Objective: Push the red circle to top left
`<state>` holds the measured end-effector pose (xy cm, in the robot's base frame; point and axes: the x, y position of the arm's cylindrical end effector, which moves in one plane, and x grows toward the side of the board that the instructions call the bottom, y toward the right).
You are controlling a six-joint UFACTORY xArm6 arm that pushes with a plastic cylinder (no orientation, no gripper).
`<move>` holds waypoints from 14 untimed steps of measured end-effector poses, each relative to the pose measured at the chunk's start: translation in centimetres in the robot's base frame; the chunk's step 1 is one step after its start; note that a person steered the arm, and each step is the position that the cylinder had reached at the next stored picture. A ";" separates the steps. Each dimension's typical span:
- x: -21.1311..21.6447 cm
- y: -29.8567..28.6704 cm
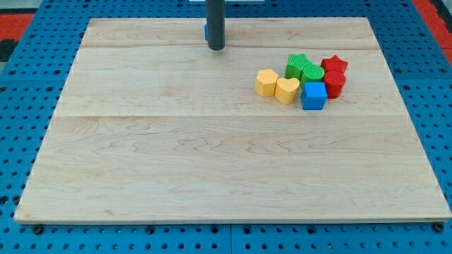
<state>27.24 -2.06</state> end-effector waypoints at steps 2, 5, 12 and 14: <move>-0.2 0.4; -0.6 15.9; 12.0 1.6; 12.7 -9.5</move>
<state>39.94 -11.52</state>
